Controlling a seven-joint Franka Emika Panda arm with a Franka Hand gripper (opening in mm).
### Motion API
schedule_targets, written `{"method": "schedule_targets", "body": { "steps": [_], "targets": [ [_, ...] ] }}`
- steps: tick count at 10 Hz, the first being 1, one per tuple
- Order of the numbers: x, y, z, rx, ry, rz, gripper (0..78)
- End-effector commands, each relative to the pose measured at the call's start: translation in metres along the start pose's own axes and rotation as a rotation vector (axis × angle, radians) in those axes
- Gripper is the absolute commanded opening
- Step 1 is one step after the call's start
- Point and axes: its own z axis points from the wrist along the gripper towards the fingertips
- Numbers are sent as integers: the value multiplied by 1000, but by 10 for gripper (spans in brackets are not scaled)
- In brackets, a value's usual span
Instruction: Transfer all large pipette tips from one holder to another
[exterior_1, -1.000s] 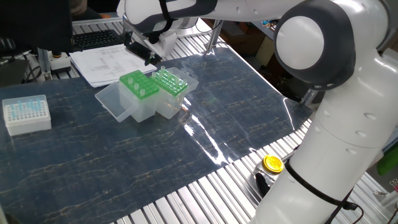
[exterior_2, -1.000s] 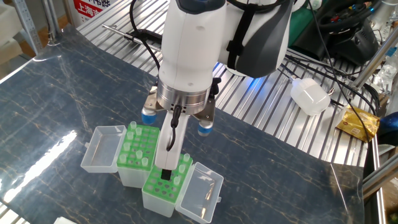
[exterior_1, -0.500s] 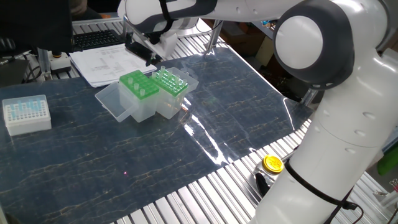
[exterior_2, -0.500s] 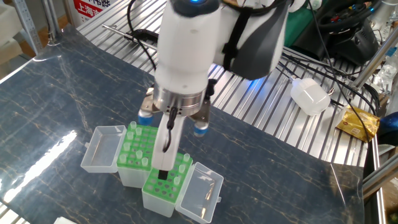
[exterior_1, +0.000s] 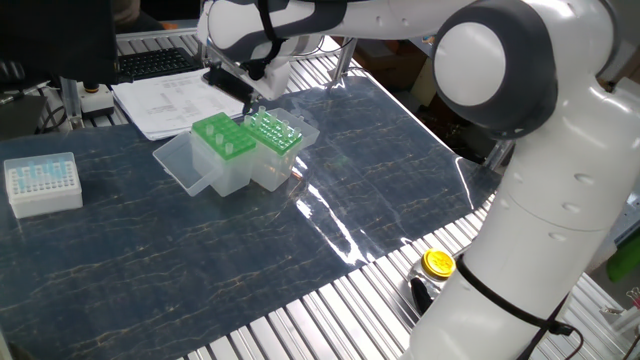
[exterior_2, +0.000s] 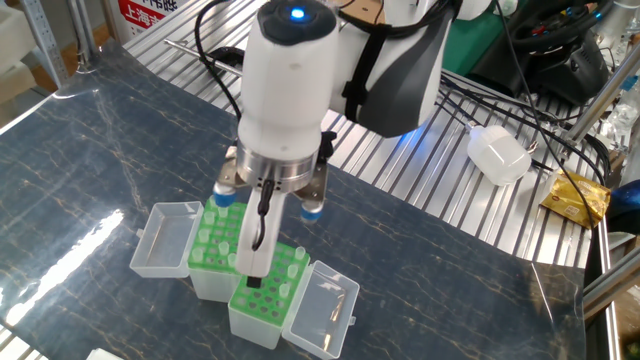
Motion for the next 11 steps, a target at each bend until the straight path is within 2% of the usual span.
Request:
{"method": "schedule_targets", "body": {
  "steps": [1,5,11],
  "targets": [
    [-7,-4,6,57,-7,4,775],
    [-16,-6,12,88,-6,29,775],
    [-31,-8,23,82,-2,28,775]
  ]
}}
